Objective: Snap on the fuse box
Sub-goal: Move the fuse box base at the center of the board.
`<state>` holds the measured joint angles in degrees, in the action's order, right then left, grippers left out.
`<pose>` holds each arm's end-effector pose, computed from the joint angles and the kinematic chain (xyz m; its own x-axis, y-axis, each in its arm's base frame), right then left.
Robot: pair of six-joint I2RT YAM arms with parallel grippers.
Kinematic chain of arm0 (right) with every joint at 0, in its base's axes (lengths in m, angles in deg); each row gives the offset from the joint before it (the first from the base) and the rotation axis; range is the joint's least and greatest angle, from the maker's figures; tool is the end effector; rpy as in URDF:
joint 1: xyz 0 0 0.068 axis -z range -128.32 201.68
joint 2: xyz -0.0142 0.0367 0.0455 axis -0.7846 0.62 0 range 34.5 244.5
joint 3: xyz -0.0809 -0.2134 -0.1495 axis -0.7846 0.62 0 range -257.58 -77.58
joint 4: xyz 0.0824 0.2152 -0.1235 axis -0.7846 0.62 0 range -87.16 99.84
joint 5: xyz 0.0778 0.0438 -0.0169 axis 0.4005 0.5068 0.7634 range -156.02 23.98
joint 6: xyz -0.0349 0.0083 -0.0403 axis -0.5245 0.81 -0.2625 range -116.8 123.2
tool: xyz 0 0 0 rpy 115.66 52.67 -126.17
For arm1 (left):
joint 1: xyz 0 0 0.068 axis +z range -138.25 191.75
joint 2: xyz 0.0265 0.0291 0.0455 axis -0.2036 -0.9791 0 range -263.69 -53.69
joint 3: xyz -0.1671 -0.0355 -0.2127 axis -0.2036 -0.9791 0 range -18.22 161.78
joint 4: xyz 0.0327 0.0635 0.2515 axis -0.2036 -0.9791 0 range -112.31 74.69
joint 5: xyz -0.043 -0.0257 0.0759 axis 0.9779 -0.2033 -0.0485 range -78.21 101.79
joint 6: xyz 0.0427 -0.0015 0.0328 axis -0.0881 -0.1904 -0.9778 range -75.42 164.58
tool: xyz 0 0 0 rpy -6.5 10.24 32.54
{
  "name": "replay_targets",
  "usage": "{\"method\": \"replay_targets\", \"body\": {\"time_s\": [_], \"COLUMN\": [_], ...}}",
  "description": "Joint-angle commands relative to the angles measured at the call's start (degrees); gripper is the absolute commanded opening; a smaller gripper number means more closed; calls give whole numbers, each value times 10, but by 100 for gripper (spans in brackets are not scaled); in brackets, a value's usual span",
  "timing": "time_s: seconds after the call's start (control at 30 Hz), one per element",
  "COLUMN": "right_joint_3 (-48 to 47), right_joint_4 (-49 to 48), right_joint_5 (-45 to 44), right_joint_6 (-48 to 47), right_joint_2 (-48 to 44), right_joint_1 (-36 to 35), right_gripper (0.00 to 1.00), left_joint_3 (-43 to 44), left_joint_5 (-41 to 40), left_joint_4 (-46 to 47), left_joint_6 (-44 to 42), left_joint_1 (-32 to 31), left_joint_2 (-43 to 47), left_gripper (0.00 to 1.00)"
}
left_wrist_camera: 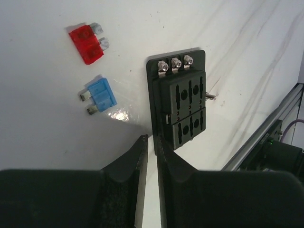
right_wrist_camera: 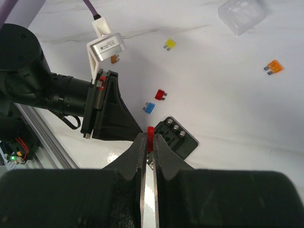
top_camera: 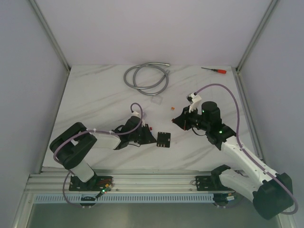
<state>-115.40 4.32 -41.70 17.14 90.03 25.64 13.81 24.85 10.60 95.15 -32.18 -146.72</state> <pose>0.1937 0.1109 0.2788 -0.4671 0.0160 -0.8840 -0.6563 0.6637 0.3588 0.2063 -0.2099 0.1295 -0.8878 -0.1895 -0.4194 0.1940 0.6723 -0.7144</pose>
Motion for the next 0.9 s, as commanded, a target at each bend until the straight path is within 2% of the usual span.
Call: {"method": "replay_targets", "body": {"time_s": [0.0, 0.2, 0.43, 0.67, 0.8, 0.87], "right_joint_3": [8, 4, -3, -3, -7, -13], "right_joint_4": [-21, -22, -6, 29, 41, 47], "right_joint_5": [-10, -13, -23, -80, -123, -149], "right_joint_6": [10, 14, 15, 2, -4, -9], "right_joint_2": [-6, -1, 7, 21, 38, 50], "right_joint_1": [-3, -2, -5, -37, -62, -78], "right_gripper": [0, 0, 0, 0, 0, 0], "left_joint_3": [27, 57, 69, 64, 54, 46], "left_joint_5": [9, 25, 19, -25, -49, -62], "left_joint_4": [-18, -13, -18, -56, -76, -85], "left_joint_6": [17, 28, 28, 12, 4, 0], "left_joint_1": [-11, -34, -40, -35, -21, -12], "left_joint_2": [-30, -64, -64, -11, 32, 56], "left_gripper": [21, 17, 18, 30, 40, 48]}}
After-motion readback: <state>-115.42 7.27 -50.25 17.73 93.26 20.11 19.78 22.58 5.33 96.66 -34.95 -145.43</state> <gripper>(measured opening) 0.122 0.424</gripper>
